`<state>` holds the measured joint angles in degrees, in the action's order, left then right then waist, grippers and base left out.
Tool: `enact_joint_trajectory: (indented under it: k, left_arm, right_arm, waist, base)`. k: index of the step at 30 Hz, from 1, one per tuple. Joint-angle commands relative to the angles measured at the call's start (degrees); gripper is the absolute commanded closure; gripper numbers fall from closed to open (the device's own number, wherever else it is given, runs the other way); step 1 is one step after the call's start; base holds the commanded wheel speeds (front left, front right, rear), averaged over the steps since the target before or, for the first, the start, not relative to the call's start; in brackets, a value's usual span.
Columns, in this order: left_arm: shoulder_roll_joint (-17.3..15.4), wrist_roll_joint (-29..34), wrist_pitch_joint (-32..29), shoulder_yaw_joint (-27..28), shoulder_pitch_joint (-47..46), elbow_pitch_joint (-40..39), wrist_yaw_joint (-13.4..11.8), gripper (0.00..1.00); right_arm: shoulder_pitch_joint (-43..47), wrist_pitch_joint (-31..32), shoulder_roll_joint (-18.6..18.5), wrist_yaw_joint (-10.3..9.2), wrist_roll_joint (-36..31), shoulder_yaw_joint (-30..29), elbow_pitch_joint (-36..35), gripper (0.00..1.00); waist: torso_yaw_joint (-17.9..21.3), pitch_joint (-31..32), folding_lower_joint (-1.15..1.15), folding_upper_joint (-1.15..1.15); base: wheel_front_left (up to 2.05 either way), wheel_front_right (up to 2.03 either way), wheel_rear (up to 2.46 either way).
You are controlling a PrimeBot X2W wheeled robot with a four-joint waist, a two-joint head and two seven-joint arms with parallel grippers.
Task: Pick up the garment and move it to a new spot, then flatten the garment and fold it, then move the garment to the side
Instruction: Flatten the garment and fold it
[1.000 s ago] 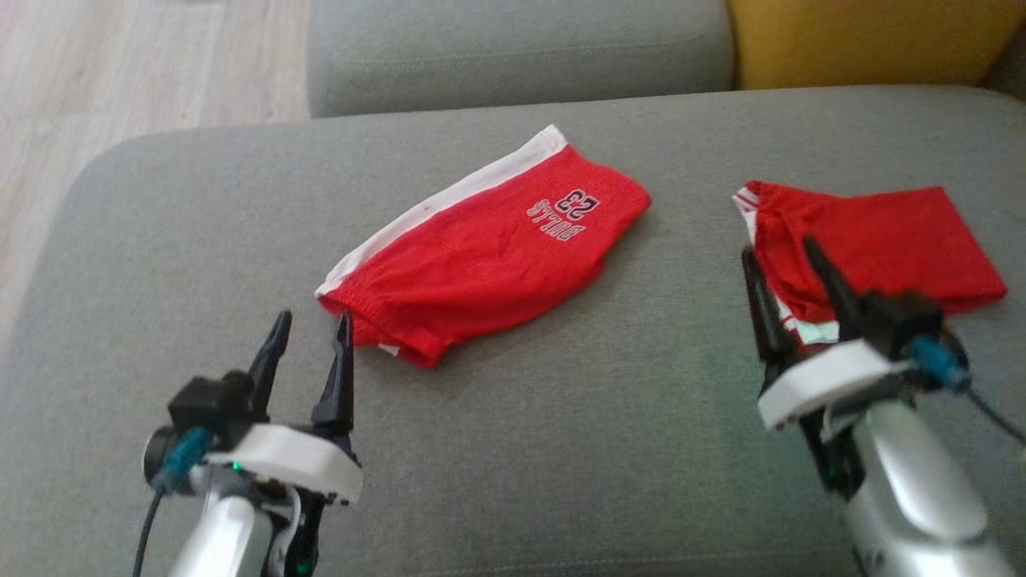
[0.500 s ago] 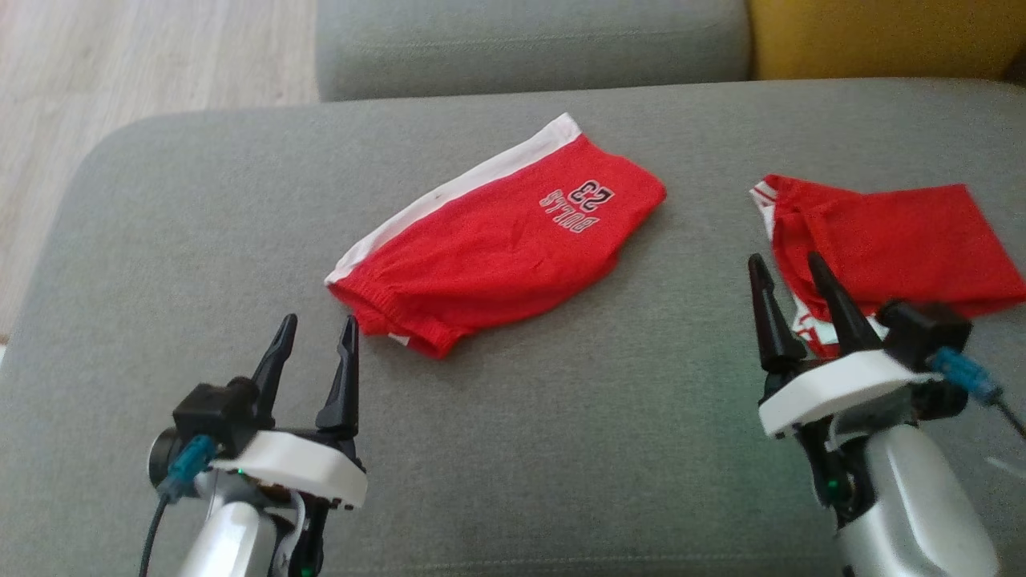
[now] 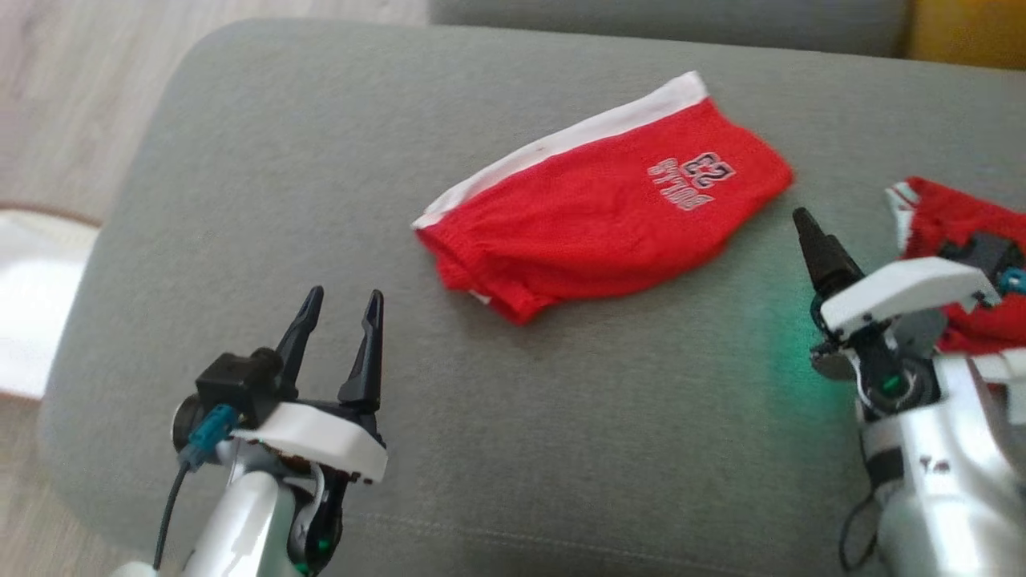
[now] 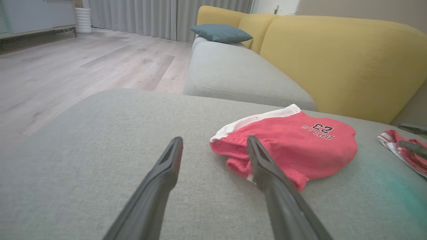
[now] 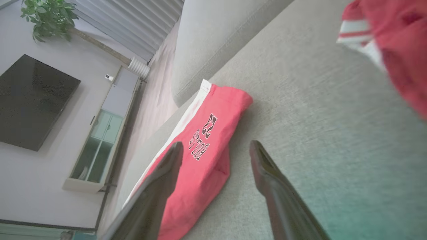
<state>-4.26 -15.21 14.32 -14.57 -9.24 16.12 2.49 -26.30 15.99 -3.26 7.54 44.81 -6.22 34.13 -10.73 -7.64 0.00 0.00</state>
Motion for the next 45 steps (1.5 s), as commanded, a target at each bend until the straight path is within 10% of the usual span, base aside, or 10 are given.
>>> enact_joint_trajectory:
  k: [1, 16, 31, 33, 34, 45]
  left_arm:
    - [0.06, 0.34, 0.68, 1.70, -3.19, -1.40, 0.17, 0.00]
    - [1.28, -0.32, 0.68, 1.36, -5.52, -1.08, 1.00, 0.00]
    - [1.37, -3.41, 0.68, -0.47, -7.92, -2.23, -0.04, 0.00]
    - [1.37, -3.64, 0.68, -0.66, -8.18, -2.25, -0.25, 0.00]
    - [1.37, -3.74, 0.68, -0.73, -8.31, -2.24, -0.34, 0.00]
    - [1.38, -3.52, 0.68, -0.55, -8.76, -1.81, -0.45, 0.00]
  right_arm:
    - [-4.88, 1.22, 0.37, -0.05, 0.80, -0.36, 2.10, 0.00]
    - [-27.62, 1.24, -2.60, -0.05, -12.15, -16.68, 37.01, 0.00]
    - [-33.65, 5.93, -6.57, -0.05, -32.19, -33.08, 39.81, 0.00]
    - [-34.45, 6.55, -6.06, -0.05, -34.78, -35.57, 39.81, 0.82]
    - [-34.96, 6.62, -5.68, -0.05, -35.87, -36.76, 39.82, 1.00]
    - [-38.16, -0.78, -2.02, -0.05, -40.68, -43.40, 39.36, 1.00]
  waist:
    - [-3.16, -1.94, 0.00, 0.00]
    - [-10.59, -6.82, 0.00, 0.00]
    - [-12.70, -11.13, 0.00, 0.00]
    - [-12.66, -11.39, 0.00, 0.00]
    - [-12.61, -11.48, 0.00, 0.00]
    - [-10.46, -10.19, 0.00, 0.00]
  base:
    - [0.00, 0.00, 0.00]
    - [0.00, 0.00, 0.00]
    - [0.00, 0.00, 0.00]
    - [0.00, 0.00, 0.00]
    - [0.00, 0.00, 0.00]
    - [0.00, 0.00, 0.00]
